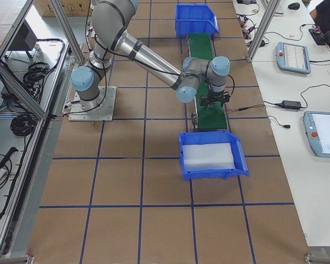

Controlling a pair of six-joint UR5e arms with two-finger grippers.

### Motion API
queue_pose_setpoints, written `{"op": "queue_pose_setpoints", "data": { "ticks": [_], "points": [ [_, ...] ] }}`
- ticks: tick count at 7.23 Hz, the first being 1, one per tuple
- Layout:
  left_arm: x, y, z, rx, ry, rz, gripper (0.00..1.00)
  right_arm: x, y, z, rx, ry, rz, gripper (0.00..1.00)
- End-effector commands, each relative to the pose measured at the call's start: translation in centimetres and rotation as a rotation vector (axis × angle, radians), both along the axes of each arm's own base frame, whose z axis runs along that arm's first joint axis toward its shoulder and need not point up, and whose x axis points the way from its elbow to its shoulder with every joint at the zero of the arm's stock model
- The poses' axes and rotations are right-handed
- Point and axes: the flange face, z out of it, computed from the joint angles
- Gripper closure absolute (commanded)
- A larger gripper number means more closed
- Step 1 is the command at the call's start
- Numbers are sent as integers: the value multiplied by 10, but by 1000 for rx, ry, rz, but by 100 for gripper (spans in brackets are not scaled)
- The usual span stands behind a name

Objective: Transport two buttons from left to right

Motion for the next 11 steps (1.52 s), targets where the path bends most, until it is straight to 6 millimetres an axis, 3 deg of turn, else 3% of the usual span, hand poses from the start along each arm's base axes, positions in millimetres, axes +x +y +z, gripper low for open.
{"op": "queue_pose_setpoints", "data": {
  "ticks": [1,3,6,7,8,9,11],
  "points": [
    [-2,-1,5,0,31,4,0,1,-2,-6,3,-9,1,3],
    [-5,-13,-9,21,34,-8,0,1,-2,-7,-3,-6,1,3],
    [-5,-8,1,30,28,-20,0,1,-3,-10,1,-5,1,10],
    [-4,-10,6,9,32,1,0,1,-3,-11,2,-5,1,18],
    [-2,-10,6,15,32,4,0,1,-3,-10,1,-5,1,35],
    [-14,-9,-2,36,104,-1,0,0,-3,-9,2,3,2,55],
    [-16,-7,-5,53,123,-7,0,-2,-4,-6,-4,10,0,80]
  ]
}}
